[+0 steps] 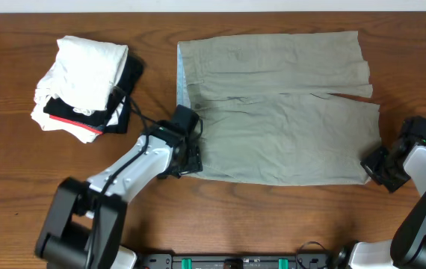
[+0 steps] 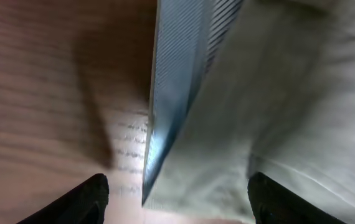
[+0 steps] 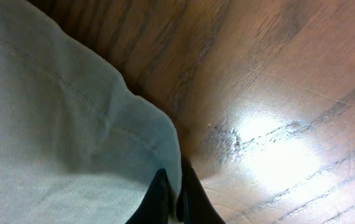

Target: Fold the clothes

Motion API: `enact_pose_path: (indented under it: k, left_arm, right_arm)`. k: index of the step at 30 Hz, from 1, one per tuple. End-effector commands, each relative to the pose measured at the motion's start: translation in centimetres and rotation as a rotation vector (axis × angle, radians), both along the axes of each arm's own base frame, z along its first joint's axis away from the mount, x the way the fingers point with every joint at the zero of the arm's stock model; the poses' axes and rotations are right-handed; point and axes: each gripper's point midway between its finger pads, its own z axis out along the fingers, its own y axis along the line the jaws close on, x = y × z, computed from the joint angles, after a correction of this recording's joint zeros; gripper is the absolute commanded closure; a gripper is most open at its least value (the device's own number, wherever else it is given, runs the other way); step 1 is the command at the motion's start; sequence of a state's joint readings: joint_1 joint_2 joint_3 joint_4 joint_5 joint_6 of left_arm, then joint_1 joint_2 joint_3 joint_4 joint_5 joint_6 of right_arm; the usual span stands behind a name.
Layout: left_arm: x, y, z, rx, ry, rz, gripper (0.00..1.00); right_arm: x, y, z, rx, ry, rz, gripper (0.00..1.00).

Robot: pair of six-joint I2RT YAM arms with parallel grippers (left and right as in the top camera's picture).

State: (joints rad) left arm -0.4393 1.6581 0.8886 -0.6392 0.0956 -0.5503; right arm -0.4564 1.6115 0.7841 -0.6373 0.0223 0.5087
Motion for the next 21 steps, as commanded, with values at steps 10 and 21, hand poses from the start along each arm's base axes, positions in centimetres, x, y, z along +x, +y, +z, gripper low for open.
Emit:
enact_pose_path:
  k: [10, 21]
  left_arm:
    - [-1.3, -0.3, -2.0, -0.014, 0.093, 0.005, 0.60]
    - [-1.9, 0.0, -1.7, -0.003, 0.115, 0.006, 0.94]
  right_arm:
    - [-2.7, 1.3, -2.1, 0.056, 0.103, -0.008, 0.99]
    - [-2.3, 0.9, -0.8, 0.044, 0.109, 0.040, 0.99]
